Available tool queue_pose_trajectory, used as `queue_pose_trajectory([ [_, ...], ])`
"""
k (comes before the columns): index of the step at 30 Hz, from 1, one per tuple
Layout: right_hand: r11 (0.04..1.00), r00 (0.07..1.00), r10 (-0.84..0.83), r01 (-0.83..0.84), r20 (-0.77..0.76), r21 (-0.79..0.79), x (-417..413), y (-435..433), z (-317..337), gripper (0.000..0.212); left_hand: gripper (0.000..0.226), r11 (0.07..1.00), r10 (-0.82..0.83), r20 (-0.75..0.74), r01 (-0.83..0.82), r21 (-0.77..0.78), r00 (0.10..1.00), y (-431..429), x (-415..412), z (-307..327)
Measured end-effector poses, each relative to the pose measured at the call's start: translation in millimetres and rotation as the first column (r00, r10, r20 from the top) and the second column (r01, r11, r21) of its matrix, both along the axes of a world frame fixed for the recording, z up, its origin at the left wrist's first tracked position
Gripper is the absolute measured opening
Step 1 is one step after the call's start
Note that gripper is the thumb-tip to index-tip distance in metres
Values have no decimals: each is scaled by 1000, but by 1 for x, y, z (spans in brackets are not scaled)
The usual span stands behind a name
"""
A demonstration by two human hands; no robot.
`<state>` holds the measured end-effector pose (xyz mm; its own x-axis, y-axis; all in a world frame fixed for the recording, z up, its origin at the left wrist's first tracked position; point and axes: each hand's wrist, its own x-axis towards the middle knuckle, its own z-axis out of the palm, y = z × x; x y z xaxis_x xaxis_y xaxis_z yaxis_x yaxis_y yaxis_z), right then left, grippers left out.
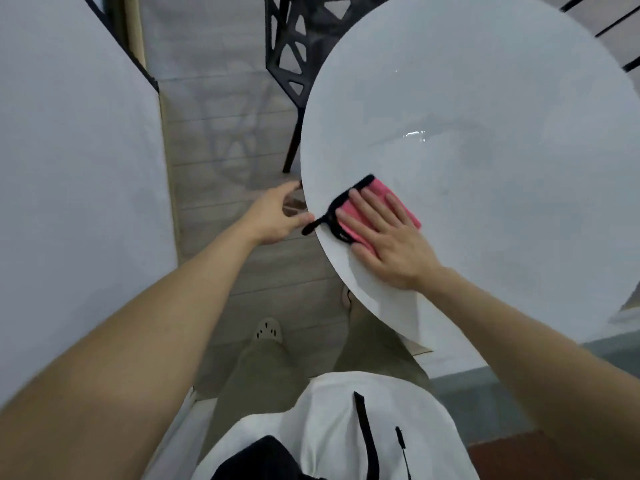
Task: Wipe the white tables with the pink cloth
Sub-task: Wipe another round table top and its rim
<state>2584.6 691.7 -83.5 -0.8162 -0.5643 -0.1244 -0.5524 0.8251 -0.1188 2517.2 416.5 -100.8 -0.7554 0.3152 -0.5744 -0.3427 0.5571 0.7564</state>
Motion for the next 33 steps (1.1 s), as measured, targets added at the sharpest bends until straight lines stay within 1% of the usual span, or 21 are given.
queue_pose_trajectory([
  [2, 998, 998, -62, 61, -31, -21, -91, -24, 0, 62, 66, 999, 50, 3, -50, 3, 999, 1, 5, -5],
  [4, 991, 991, -134, 133, -12, -6, -161, -54, 1, 64, 61, 994, 114, 12, -113, -1, 993, 1, 12, -6],
  [5, 988, 988, -155, 155, -11, 3, -178, -65, 1, 65, 59, 991, 135, 17, -135, -10, 991, 2, 15, -6],
  [7, 991, 991, -135, 135, -21, -18, -174, -70, -1, 64, 51, 989, 139, 13, -138, -58, 990, 3, 19, -4],
  [9, 998, 996, -22, 18, -81, -54, -127, -59, -1, 62, 37, 988, 126, 19, -124, -89, 992, 4, 20, 0],
  [10, 997, 995, 57, -61, -86, -48, -97, -51, -2, 62, 25, 988, 141, 36, -138, -71, 989, 5, 21, 2],
  [11, 990, 989, 136, -138, -63, -33, -69, -44, -3, 62, 11, 988, 153, 63, -151, -40, 986, 6, 21, 2],
  [12, 980, 980, 195, -196, -35, -24, -50, -39, -4, 63, 7, 988, 155, 76, -154, -20, 985, 7, 21, 2],
  [14, 950, 950, 312, -311, 9, -22, -57, -31, -5, 63, 17, 988, 151, 71, -149, -27, 986, 9, 24, 0],
  [16, 924, 924, 382, -382, -10, -9, -111, -31, -4, 61, 20, 987, 156, 77, -153, -45, 985, 10, 26, -1],
  [17, 938, 937, 346, -347, -42, -14, -148, -35, -4, 61, 22, 987, 155, 81, -151, -51, 985, 9, 26, -2],
  [19, 993, 993, 114, -115, -43, -10, -214, -45, -1, 62, 24, 987, 155, 98, -149, -67, 983, 8, 28, -3],
  [20, 1000, 999, -20, 20, -28, -9, -234, -52, 1, 64, 25, 985, 156, 100, -148, -83, 983, 9, 29, -1],
  [21, 993, 993, -115, 115, -11, -12, -238, -60, 1, 65, 25, 983, 165, 99, -155, -97, 981, 9, 29, 0],
  [22, 986, 987, -162, 162, 9, -28, -228, -66, -1, 65, 25, 982, 170, 101, -160, -100, 980, 10, 29, 2],
  [23, 985, 986, -168, 168, 0, -43, -206, -70, -1, 65, 25, 982, 169, 100, -159, -103, 980, 10, 29, 5],
  [25, 991, 992, -119, 116, -45, -65, -139, -68, -2, 64, 27, 980, 164, 95, -151, -128, 982, 9, 29, 10],
  [27, 996, 997, -68, 66, -40, -55, -74, -56, -4, 66, 30, 978, 144, 79, -129, -162, 987, 3, 28, 11],
  [28, 996, 997, -72, 71, -42, -46, -53, -50, -5, 66, 28, 977, 130, 69, -116, -178, 989, -1, 28, 12],
  [30, 992, 992, -119, 117, -43, -42, -56, -51, -7, 66, 18, 973, 149, 49, -138, -183, 988, -11, 28, 10],
  [33, 959, 960, -279, 277, -17, -67, -127, -93, -6, 69, 14, 960, 229, 11, -224, -168, 973, -31, 22, 7],
])
